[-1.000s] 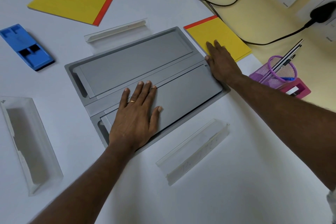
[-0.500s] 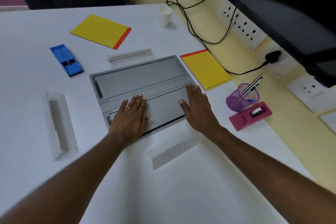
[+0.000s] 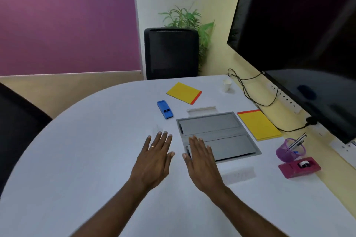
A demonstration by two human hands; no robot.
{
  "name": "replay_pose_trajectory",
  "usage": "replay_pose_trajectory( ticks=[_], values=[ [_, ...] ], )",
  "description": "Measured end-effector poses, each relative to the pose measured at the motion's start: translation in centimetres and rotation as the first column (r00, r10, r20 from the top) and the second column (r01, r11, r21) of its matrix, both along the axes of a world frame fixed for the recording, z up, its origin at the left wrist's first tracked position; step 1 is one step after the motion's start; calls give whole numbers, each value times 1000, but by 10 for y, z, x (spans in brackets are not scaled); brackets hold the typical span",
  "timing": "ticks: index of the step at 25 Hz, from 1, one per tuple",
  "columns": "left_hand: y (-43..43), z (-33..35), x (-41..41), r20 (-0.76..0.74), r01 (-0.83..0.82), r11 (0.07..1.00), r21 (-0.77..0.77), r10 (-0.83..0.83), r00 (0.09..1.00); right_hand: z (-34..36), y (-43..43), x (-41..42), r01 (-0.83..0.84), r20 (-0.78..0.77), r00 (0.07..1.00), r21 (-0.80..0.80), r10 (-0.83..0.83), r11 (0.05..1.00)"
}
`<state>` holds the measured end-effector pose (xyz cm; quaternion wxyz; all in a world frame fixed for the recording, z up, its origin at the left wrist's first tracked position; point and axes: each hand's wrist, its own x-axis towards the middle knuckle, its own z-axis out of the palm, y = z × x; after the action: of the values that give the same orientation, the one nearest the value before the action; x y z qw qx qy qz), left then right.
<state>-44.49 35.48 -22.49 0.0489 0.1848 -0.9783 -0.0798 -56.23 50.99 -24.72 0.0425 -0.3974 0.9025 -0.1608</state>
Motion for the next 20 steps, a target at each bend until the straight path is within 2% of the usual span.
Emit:
replay_pose_trajectory(
  ticks=[6, 11, 15, 20],
  values=[
    [-36, 67, 172, -90, -134, 990, -40, 130, 987, 60, -51, 141, -116, 23, 992, -161, 121, 980],
    [-79, 110, 324, -147, -268, 955, -130, 249, 957, 100, -122, 276, -246, 3, 967, -223, 253, 943],
    [-115, 132, 427, -194, -405, 900, -160, 374, 907, 124, -184, 374, -383, -69, 923, -251, 378, 889],
    [-165, 152, 522, -267, -563, 811, -159, 514, 815, 150, -267, 456, -551, -174, 835, -258, 522, 794]
  ],
)
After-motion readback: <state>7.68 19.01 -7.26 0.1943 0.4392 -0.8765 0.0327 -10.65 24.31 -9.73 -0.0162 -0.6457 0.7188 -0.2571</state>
